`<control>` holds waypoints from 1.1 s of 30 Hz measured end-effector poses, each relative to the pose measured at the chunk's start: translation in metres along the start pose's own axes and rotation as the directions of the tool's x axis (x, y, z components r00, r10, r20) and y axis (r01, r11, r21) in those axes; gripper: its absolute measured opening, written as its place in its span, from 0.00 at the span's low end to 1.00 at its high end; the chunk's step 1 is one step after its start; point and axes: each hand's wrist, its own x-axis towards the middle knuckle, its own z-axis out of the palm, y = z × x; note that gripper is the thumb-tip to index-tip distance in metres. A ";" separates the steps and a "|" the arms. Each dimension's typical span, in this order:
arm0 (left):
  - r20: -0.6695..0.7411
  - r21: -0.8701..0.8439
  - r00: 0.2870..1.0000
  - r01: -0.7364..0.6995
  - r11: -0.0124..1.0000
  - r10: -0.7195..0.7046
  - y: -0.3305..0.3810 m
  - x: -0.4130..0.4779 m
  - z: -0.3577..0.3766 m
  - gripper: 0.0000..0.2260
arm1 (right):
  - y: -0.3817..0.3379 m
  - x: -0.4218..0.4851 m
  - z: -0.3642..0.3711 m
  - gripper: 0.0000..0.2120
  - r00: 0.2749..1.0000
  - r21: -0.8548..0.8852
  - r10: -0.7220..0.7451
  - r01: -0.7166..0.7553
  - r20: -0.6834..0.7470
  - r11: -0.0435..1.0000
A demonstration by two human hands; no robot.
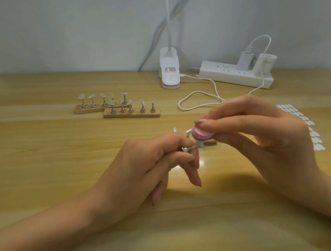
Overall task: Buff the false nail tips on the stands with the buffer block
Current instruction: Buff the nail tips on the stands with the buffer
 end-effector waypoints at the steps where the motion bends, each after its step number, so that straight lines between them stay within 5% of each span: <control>1: 0.005 -0.005 1.000 -0.003 1.000 0.003 0.000 0.000 0.000 0.08 | 0.001 0.001 -0.001 0.10 1.000 -0.006 -0.001 0.001 0.000 1.000; 13: 0.001 -0.086 1.000 0.010 0.996 -0.010 0.000 -0.001 -0.002 0.08 | 0.004 0.001 -0.005 0.11 0.995 -0.001 0.058 -0.058 -0.076 0.998; 30: -0.071 -0.066 0.997 -0.027 0.997 0.022 0.000 -0.002 -0.001 0.09 | -0.008 0.001 0.000 0.11 0.996 -0.120 -0.093 0.093 0.004 0.988; 33: -0.096 -0.091 0.995 -0.005 0.996 -0.003 -0.002 -0.003 -0.002 0.10 | -0.005 0.001 -0.003 0.13 0.999 -0.089 -0.018 0.014 -0.041 0.996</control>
